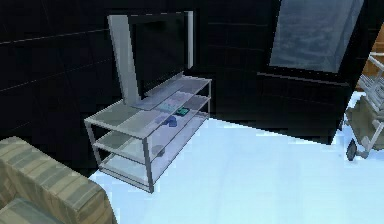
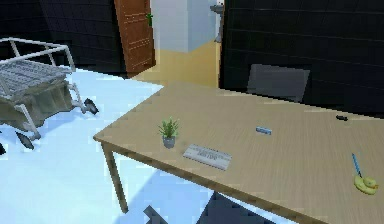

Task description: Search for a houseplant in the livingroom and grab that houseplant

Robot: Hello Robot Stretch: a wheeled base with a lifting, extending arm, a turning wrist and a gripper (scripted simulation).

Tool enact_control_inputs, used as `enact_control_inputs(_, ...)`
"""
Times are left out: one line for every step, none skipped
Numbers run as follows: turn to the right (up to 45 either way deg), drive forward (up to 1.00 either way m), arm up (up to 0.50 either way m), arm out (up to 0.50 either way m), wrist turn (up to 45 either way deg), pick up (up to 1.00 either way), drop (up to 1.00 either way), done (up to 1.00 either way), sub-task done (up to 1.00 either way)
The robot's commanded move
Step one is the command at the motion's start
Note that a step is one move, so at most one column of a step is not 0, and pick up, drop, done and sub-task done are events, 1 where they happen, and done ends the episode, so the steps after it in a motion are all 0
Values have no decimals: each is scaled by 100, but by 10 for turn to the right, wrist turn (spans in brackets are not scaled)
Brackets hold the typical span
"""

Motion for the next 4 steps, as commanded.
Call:
enact_control_inputs(0, 0, 32, 0, 0, 0, 0, 0, 0)
enact_control_inputs(0, 0, 0, 50, 0, 0, 0, 0, 0)
enact_control_inputs(0, 0, 0, 0, 450, 0, 0, 0, 0)
enact_control_inputs(0, 0, 0, 0, 450, 0, 0, 0, 0)
